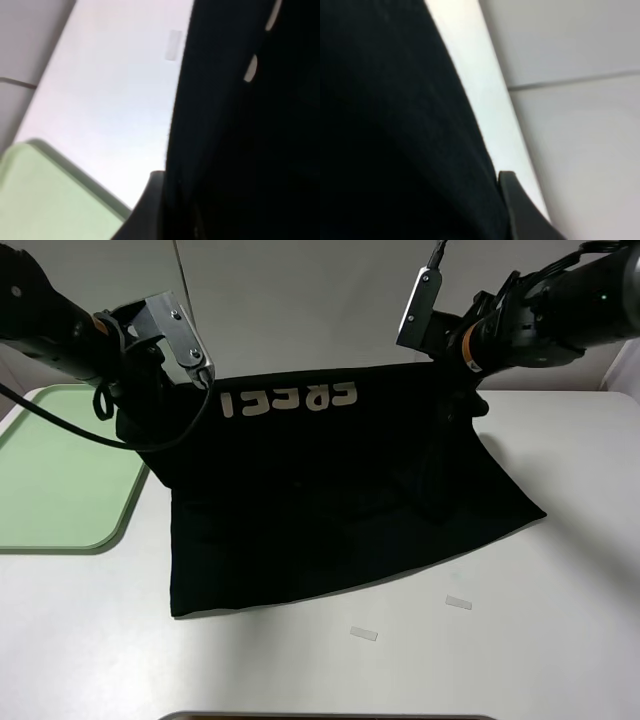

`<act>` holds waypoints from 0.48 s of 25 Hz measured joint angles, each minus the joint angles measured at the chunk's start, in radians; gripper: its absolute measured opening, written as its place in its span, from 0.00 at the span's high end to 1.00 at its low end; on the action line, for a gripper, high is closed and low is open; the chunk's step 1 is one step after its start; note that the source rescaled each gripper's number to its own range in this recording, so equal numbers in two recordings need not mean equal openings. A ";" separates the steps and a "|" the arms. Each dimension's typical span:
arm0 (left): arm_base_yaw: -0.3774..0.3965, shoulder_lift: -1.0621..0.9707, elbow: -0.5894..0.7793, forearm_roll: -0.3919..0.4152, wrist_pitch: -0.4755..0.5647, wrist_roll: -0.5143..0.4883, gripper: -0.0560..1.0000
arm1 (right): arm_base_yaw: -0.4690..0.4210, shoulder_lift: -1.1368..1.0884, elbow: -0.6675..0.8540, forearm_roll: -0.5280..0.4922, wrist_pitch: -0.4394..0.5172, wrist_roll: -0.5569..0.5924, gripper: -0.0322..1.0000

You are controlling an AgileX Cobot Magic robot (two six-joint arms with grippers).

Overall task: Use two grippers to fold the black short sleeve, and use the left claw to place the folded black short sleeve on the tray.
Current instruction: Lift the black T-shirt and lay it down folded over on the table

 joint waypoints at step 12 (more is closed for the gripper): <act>0.036 -0.001 0.000 0.046 -0.154 0.039 0.95 | -0.018 0.016 -0.171 -0.153 -0.117 -0.017 0.96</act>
